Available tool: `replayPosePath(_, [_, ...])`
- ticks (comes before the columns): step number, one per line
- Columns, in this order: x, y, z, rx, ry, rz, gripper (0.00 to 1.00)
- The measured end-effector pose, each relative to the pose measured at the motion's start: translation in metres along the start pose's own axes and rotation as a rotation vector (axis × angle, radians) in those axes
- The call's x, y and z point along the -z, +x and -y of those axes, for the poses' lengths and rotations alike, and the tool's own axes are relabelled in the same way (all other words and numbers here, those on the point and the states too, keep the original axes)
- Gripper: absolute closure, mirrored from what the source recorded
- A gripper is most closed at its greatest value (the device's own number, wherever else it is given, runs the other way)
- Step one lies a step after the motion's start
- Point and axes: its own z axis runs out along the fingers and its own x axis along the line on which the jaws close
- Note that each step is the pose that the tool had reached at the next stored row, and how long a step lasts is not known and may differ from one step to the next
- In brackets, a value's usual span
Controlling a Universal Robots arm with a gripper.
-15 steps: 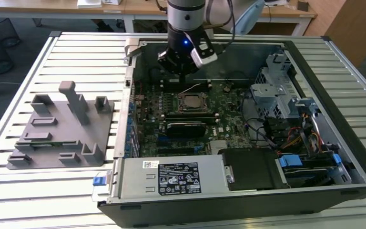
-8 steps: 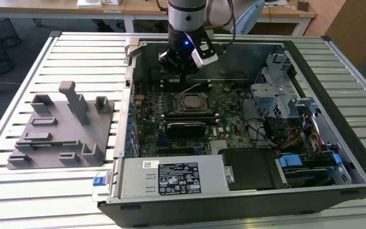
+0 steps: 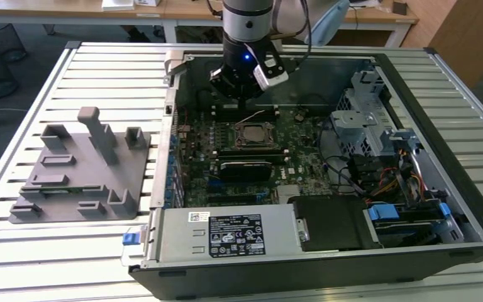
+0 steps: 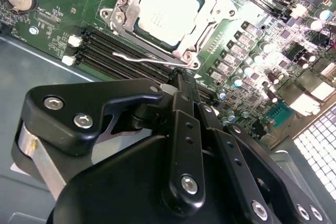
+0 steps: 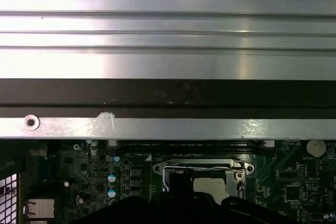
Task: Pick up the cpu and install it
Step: 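Install the first cpu locking lever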
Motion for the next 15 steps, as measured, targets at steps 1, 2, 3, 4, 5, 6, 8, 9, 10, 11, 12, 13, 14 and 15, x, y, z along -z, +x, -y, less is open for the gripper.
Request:
replayPosePath(1, [-0.0001,-0.0003,0.0000,0.000,0.0000,0.0000,0.88])
replayPosePath(2, [-0.0004,-0.0007,0.0000,0.000,0.0000,0.0000,0.88])
replayPosePath(3, [-0.0007,-0.0014,0.0000,0.000,0.0000,0.0000,0.88])
replayPosePath(4, [-0.0010,-0.0021,0.0000,0.000,0.0000,0.0000,0.88])
replayPosePath(5, [-0.0013,-0.0030,0.0000,0.000,0.0000,0.0000,0.88])
replayPosePath(6, [-0.0018,-0.0041,0.0000,0.000,0.0000,0.0000,0.88])
replayPosePath(8, [-0.0032,-0.0061,0.0001,0.000,-0.0004,0.0001,0.88])
replayPosePath(9, [-0.0038,-0.0069,0.0001,0.000,-0.0009,-0.0001,0.88])
replayPosePath(10, [-0.0045,-0.0080,0.0001,0.000,-0.0016,-0.0003,0.88])
replayPosePath(11, [-0.0051,-0.0094,0.0001,0.000,-0.0017,-0.0006,0.88])
replayPosePath(12, [-0.0054,-0.0106,0.0001,0.000,-0.0018,-0.0007,0.88])
replayPosePath(13, [-0.0058,-0.0115,0.0000,0.001,-0.0020,-0.0008,0.88])
replayPosePath(14, [-0.0061,-0.0123,-0.0002,0.003,-0.0022,-0.0008,0.88])
replayPosePath(15, [-0.0066,-0.0131,-0.0003,0.004,-0.0023,-0.0008,0.88])
